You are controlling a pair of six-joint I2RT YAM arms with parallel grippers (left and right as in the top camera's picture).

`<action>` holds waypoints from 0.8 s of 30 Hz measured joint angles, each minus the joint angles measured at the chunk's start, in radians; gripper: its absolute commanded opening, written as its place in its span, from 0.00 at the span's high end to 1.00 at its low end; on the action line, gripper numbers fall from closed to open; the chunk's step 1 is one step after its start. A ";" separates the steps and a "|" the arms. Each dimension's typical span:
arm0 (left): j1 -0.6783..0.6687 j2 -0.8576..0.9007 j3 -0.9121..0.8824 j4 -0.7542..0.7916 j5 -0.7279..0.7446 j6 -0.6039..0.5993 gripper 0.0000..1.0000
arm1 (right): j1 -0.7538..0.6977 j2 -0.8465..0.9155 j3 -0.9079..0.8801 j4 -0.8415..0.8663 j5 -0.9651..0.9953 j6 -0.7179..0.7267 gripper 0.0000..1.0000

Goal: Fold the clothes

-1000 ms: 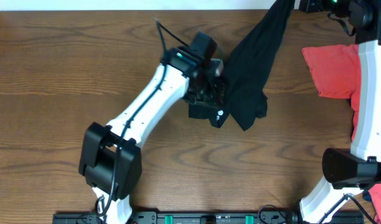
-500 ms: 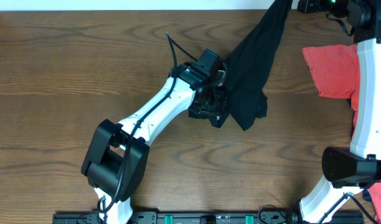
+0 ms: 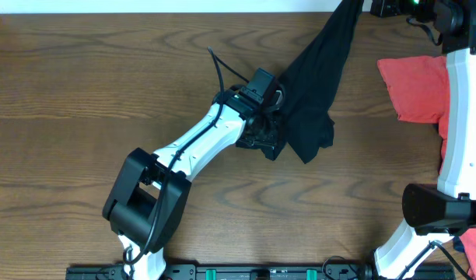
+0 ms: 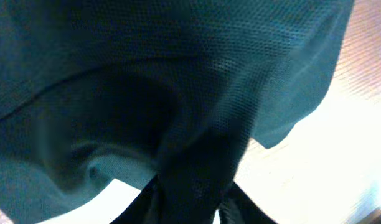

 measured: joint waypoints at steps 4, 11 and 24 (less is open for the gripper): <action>-0.001 0.011 0.000 0.003 -0.028 -0.009 0.94 | 0.000 0.000 0.000 -0.006 -0.011 0.000 0.99; 0.014 0.018 0.008 -0.071 -0.199 -0.008 0.94 | 0.000 0.000 0.000 -0.041 -0.018 -0.018 0.99; 0.299 -0.407 0.298 -0.306 -0.494 0.067 0.94 | 0.000 0.000 0.000 -0.015 0.034 -0.081 0.99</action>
